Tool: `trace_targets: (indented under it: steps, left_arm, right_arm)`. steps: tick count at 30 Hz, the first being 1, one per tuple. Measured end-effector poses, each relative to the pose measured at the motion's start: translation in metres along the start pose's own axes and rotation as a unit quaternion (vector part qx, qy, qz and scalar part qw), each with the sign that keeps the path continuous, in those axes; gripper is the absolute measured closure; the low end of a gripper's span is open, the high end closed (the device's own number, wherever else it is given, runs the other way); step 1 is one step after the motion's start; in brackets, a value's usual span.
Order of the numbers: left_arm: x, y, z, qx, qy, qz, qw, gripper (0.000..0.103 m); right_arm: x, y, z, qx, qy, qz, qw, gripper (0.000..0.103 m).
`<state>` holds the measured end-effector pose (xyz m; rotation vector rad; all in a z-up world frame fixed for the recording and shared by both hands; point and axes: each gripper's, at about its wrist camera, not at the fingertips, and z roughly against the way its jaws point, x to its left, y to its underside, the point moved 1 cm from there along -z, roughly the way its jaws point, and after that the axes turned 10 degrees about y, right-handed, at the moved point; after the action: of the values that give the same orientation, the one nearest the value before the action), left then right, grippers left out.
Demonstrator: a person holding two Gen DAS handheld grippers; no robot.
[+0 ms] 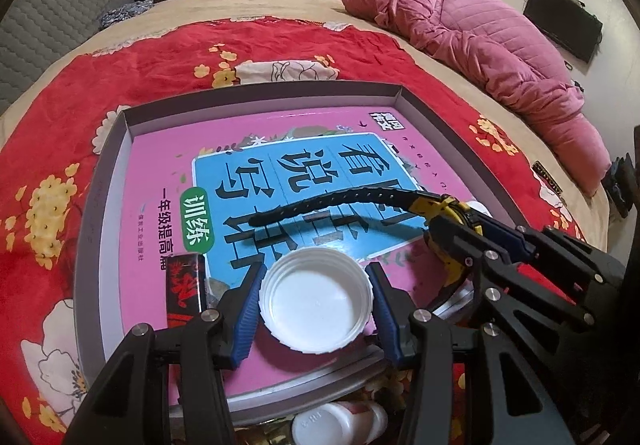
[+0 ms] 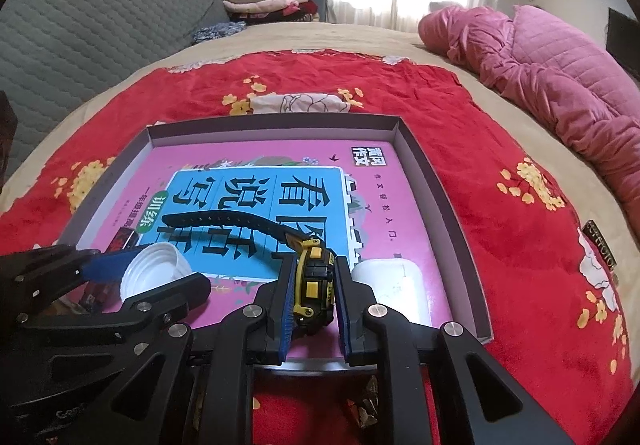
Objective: Organize rigid objects
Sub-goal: 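Lower the watch onto the book with the right tool while the left tool holds the cap above the box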
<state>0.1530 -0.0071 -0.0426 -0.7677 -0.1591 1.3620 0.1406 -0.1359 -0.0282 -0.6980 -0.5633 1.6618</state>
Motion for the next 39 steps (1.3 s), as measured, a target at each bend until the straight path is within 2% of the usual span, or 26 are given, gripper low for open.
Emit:
trace_targets:
  steps: [5, 14, 24, 28, 36, 39]
  left_arm:
    - [0.001, 0.000, 0.001, 0.001, 0.006, 0.005, 1.0000, 0.053]
    - [-0.002, 0.004, 0.002, 0.004, -0.006, -0.028, 0.9996, 0.053]
    - [-0.002, 0.004, 0.002, -0.001, -0.008, -0.030, 0.9995, 0.053]
    - [-0.001, 0.005, 0.002, -0.003, -0.008, -0.029, 0.9995, 0.053]
    - [0.000, 0.005, 0.003, -0.007, -0.010, -0.026, 0.9996, 0.053]
    - [0.001, 0.005, 0.004, -0.009, -0.008, -0.021, 0.9997, 0.053]
  right_arm:
    - [-0.004, -0.001, 0.001, 0.001, -0.009, -0.008, 1.000, 0.081]
    - [-0.007, -0.002, 0.001, 0.003, -0.018, -0.012, 1.000, 0.080]
    - [-0.006, -0.004, 0.011, -0.018, -0.022, -0.001, 1.000, 0.076]
    - [-0.007, -0.004, 0.012, -0.017, -0.021, -0.004, 1.000, 0.069]
    - [-0.016, -0.002, 0.020, -0.025, -0.013, -0.004, 1.000, 0.068]
    - [-0.020, 0.000, 0.022, -0.029, -0.005, -0.001, 1.000, 0.064]
